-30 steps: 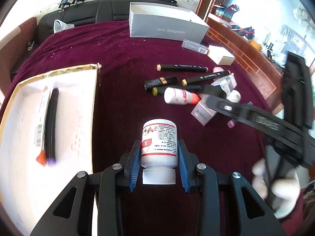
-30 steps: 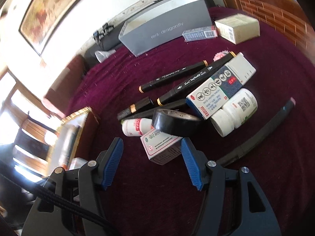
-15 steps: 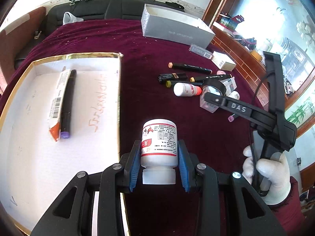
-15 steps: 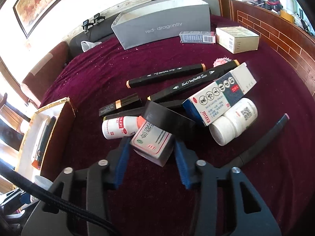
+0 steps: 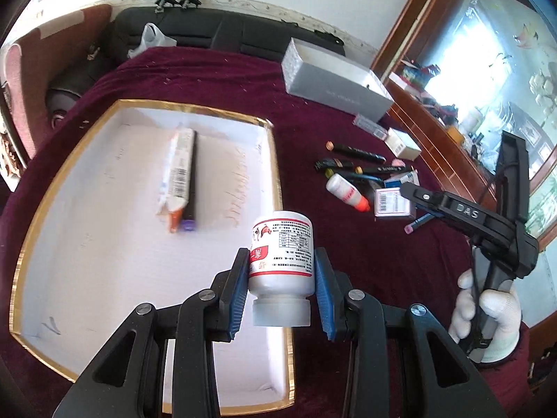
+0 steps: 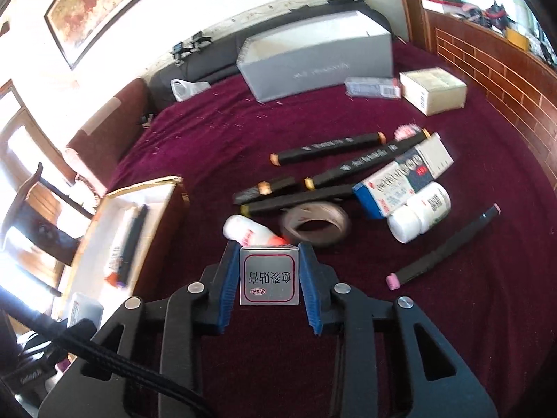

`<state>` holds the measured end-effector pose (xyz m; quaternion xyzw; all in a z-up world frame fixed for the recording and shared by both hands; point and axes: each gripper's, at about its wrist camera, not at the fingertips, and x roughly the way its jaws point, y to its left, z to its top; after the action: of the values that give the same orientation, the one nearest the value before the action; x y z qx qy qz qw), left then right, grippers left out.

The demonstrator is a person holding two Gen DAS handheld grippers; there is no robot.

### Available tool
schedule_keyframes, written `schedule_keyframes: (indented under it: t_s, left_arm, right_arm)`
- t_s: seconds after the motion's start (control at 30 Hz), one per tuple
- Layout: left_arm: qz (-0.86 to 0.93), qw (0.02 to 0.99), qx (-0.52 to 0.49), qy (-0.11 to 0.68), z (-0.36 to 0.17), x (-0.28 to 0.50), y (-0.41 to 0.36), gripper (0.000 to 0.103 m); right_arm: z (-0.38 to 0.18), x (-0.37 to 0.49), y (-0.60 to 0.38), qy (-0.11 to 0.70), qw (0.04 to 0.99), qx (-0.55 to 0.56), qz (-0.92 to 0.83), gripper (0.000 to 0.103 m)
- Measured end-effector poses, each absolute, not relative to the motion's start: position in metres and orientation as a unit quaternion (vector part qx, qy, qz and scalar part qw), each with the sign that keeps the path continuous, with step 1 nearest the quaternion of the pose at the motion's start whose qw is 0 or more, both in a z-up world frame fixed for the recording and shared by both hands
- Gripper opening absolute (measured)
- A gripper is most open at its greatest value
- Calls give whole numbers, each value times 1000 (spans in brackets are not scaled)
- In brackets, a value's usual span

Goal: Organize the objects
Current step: 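Place the bottle and small box into the white tray, opening both grippers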

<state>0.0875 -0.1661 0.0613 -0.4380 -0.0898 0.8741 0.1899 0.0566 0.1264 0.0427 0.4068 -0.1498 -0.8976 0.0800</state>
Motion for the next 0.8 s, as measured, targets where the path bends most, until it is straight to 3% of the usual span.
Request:
schedule_keyframes:
  t_s: [0.43, 0.8]
  left_arm:
    - [898, 102, -425, -61, 70, 27, -235, 31]
    - [882, 71, -465, -40, 34, -52, -249, 31]
  right_arm:
    - [91, 41, 34, -125, 171, 391, -895, 31]
    - [62, -17, -38, -88, 169, 434, -880, 31]
